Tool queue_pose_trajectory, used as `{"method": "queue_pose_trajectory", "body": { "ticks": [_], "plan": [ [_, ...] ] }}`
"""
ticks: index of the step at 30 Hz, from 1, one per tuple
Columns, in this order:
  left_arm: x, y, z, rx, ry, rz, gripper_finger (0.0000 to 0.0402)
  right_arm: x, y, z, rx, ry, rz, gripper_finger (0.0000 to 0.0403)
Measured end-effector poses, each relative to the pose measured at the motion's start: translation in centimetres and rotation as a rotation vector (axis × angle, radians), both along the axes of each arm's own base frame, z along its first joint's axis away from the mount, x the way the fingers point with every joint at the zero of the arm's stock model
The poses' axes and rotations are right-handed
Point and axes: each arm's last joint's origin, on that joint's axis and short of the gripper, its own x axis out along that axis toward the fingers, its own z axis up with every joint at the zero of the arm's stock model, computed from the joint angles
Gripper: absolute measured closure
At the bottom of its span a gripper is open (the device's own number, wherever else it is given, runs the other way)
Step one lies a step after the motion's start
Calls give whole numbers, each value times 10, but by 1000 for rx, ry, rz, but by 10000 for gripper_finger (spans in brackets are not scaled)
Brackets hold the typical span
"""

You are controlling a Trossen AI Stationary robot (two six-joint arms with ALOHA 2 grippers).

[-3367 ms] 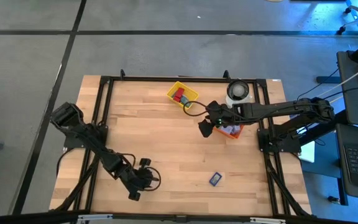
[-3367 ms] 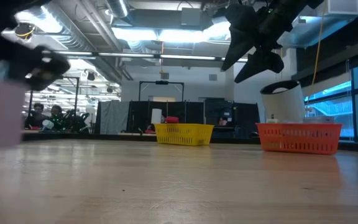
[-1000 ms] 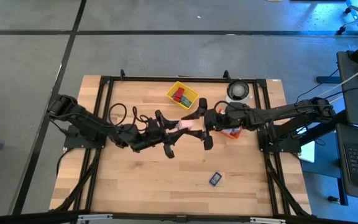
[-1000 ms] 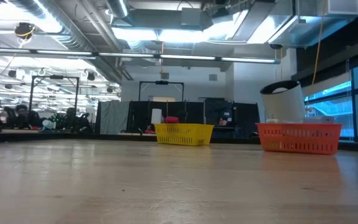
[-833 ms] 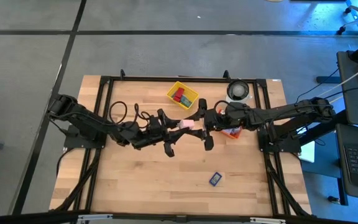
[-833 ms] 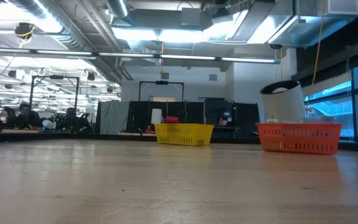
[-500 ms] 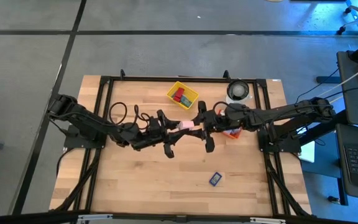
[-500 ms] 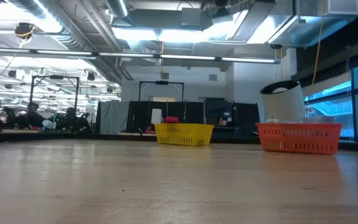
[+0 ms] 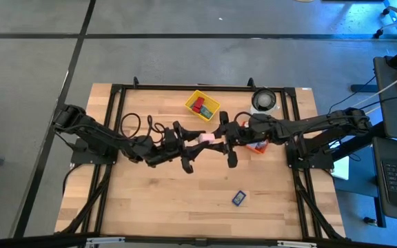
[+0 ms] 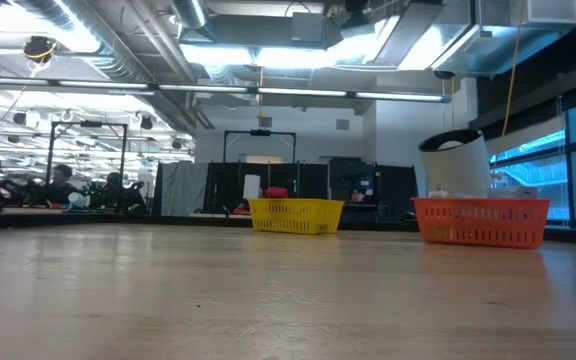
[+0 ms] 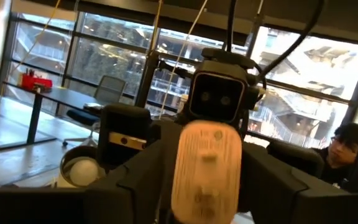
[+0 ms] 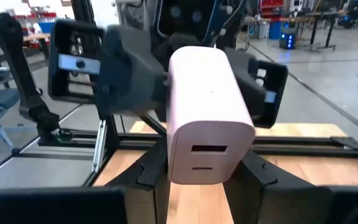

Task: Pick & Place Office items
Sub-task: Put the pink charger adapter into the orange bin

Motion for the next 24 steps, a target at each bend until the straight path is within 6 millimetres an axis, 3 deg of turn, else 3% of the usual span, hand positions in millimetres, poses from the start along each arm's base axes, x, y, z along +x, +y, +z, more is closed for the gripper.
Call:
{"method": "queue_pose_trajectory", "body": {
  "ticks": [4, 10, 18, 24],
  "plan": [
    [0, 1, 0, -28, -8, 12, 174, 0, -6, -5, 8, 54, -23, 289],
    [-2, 5, -1, -82, 5, 172, 139, -8, -28, -20, 66, 269, -85, 289],
    [-6, 11, -4, -159, 41, 426, 139, -43, -64, -41, 112, 668, -239, 289],
    [-8, 8, -4, -164, 45, 434, 138, -72, -79, -61, -3, 1007, -402, 289]
  ]
}}
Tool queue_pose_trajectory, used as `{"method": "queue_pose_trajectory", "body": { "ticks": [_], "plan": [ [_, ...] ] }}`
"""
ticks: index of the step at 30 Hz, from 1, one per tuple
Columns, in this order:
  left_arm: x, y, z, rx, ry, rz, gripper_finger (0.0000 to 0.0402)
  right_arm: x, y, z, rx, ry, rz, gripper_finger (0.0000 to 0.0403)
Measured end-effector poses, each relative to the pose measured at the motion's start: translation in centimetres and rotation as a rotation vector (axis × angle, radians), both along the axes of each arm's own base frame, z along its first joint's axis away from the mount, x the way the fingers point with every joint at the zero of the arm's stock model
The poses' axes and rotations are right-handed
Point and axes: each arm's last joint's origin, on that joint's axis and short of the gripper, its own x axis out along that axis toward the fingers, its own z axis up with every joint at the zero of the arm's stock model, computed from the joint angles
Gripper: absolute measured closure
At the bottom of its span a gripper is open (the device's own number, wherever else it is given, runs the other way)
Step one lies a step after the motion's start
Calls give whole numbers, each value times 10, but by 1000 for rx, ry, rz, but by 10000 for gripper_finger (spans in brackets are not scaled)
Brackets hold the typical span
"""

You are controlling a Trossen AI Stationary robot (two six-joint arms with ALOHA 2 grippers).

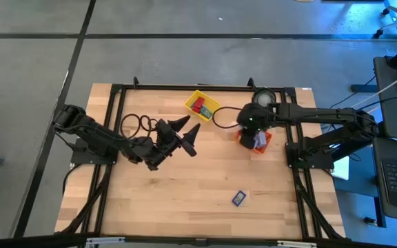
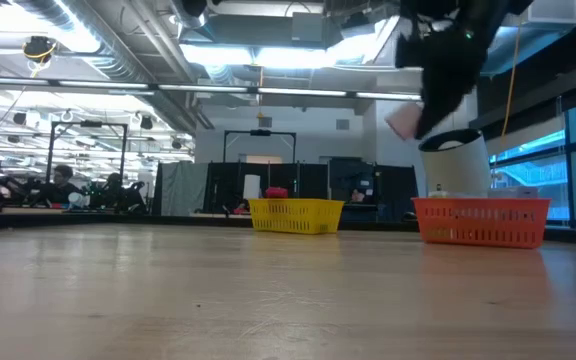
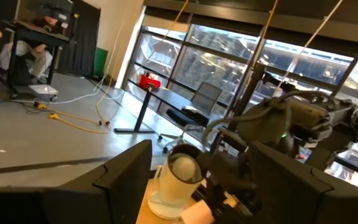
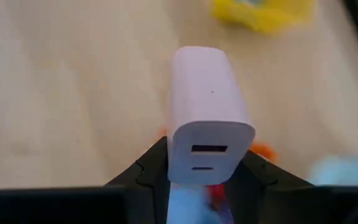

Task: Pick & Place Office items
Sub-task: Put the pink charger adapter into the orange bin, then put the blue digital clock into the yellow bin

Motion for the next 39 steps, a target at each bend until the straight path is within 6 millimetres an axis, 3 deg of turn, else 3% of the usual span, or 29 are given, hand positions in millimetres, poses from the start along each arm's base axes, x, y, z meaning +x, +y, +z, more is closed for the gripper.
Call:
{"method": "queue_pose_trajectory", "body": {
  "ticks": [8, 14, 23, 33, 39],
  "plan": [
    [-3, -12, 0, 0, 1, -39, 137, -20, -11, -10, -83, 216, -80, 285],
    [-7, -23, 0, -6, 4, -55, 140, -34, -12, -37, -58, 292, -100, 284],
    [-10, -27, -1, -6, 39, 6, 138, -39, -13, -67, -33, 261, -180, 280],
    [-10, -27, -1, -6, 40, 8, 138, -39, -12, -67, -12, 257, -236, 217],
    [-10, -27, -1, -6, 39, 8, 138, -33, -12, -43, -16, 166, -236, 176]
  ]
}}
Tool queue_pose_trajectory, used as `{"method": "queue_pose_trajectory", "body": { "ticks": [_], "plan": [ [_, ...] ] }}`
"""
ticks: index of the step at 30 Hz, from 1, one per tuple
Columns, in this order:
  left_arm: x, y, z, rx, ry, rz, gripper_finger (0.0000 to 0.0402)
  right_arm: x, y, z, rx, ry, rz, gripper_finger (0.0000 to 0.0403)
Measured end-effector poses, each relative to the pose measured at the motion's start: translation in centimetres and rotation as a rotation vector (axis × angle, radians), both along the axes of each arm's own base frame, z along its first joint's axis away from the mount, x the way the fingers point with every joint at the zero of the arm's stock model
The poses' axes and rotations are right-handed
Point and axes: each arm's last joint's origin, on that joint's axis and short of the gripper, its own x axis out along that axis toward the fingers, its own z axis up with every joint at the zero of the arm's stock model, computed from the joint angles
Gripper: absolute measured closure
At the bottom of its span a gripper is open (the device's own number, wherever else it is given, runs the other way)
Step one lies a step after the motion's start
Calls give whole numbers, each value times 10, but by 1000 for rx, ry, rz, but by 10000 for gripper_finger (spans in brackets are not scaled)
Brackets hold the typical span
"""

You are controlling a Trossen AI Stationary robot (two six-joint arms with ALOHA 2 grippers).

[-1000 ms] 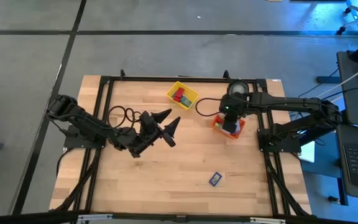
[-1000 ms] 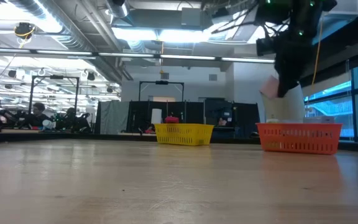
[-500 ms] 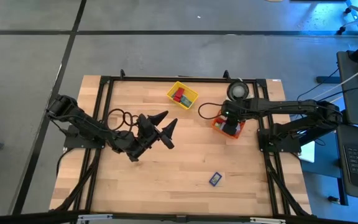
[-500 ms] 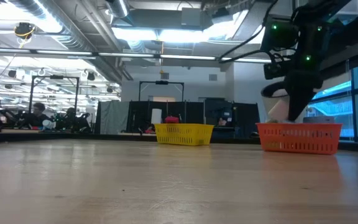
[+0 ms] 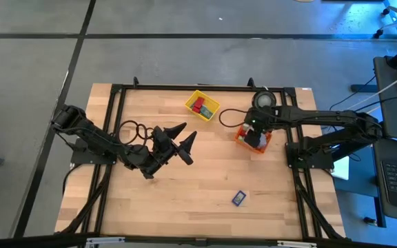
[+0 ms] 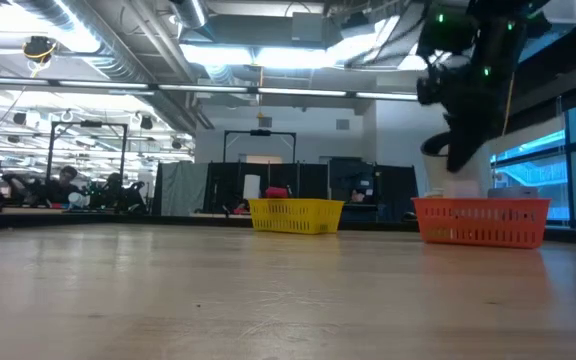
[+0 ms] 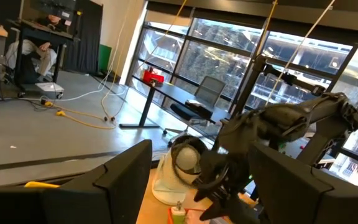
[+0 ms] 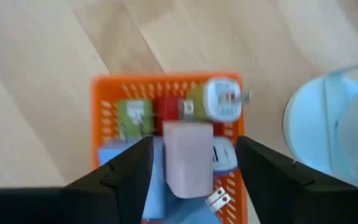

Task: Pick & Place Office items
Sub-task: Put the blue digital clock into the yellow bin

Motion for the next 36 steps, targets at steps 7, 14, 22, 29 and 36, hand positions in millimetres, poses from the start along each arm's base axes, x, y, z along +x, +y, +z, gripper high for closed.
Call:
{"method": "queue_pose_trajectory", "body": {
  "ticks": [7, 14, 22, 29, 36],
  "plan": [
    [0, 0, 0, -1, 0, 1, 139, 2, 13, 33, 59, -135, 105, 152],
    [0, 0, 0, -50, -56, -19, 139, -3, 44, 44, 177, -204, 315, 165],
    [5, -4, -8, -85, -65, -169, 139, -8, 84, 47, 198, -204, 523, 183],
    [8, -7, -16, -124, -44, -282, 137, -4, 123, 48, 247, -277, 688, 193],
    [12, -16, -18, -208, -72, -628, 138, 14, 173, 38, 267, -395, 847, 195]
  ]
}}
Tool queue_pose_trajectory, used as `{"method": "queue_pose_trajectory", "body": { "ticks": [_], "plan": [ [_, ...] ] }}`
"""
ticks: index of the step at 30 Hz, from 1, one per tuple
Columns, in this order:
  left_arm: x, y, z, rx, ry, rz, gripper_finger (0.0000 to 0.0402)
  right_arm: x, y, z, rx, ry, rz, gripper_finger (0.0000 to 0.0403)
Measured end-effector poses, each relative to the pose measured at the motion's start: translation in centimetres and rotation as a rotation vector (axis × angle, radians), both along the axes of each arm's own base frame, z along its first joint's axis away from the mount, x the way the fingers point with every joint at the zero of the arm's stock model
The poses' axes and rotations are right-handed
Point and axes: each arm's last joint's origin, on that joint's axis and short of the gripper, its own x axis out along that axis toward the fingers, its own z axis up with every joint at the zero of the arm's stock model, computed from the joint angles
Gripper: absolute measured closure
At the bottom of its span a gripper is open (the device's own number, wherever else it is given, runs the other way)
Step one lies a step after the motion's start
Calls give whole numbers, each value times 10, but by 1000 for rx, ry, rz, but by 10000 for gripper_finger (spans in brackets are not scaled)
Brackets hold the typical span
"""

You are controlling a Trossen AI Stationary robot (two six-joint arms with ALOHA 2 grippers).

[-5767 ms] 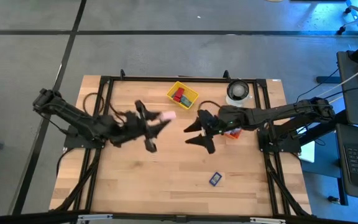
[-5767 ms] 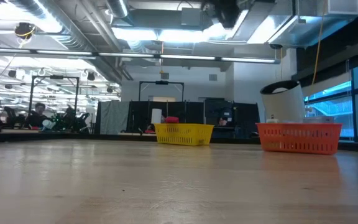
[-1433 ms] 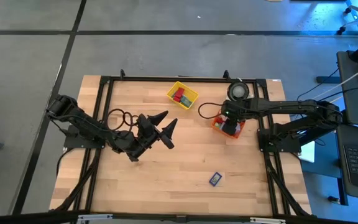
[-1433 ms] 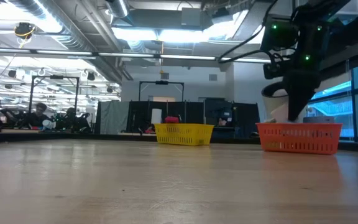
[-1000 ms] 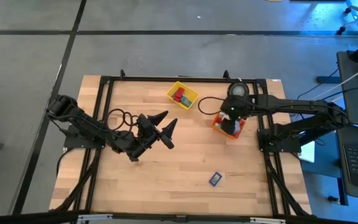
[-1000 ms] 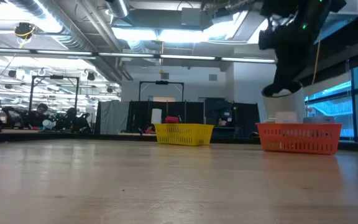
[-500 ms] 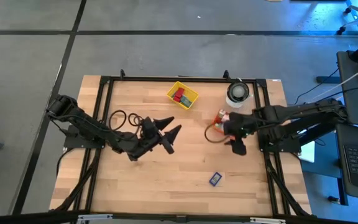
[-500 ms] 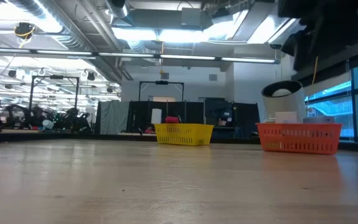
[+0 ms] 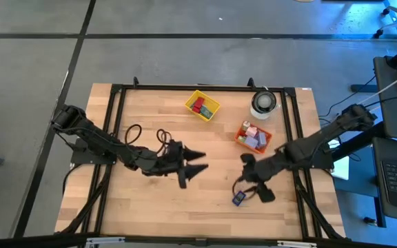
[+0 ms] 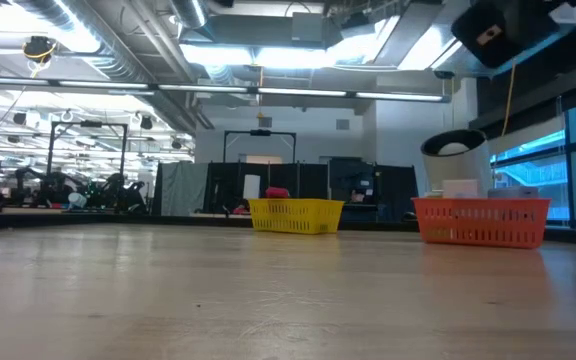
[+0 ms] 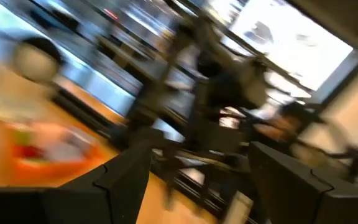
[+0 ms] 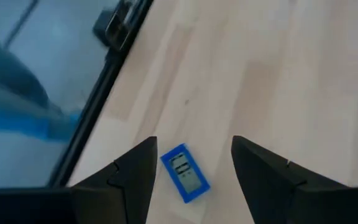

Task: Pick & Place Office items
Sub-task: Put the blue digital clock into the yellow bin

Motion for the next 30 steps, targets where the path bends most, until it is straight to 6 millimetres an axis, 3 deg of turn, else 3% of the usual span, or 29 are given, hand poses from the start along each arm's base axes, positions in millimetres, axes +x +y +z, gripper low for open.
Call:
{"method": "queue_pose_trajectory", "body": {
  "ticks": [6, 14, 22, 30],
  "plan": [
    [-2, -14, -1, -111, -9, -256, 139, 4, 40, -34, -104, 42, 229, 195],
    [-11, -32, -3, -116, 15, -261, 141, 14, 69, -76, -167, 92, 288, 195],
    [-15, -37, -6, -84, 47, -204, 141, 23, 72, -101, -323, 59, 278, 169],
    [-15, -37, -7, -78, 53, -194, 141, 25, 71, -108, -349, 79, 276, 129]
  ]
}}
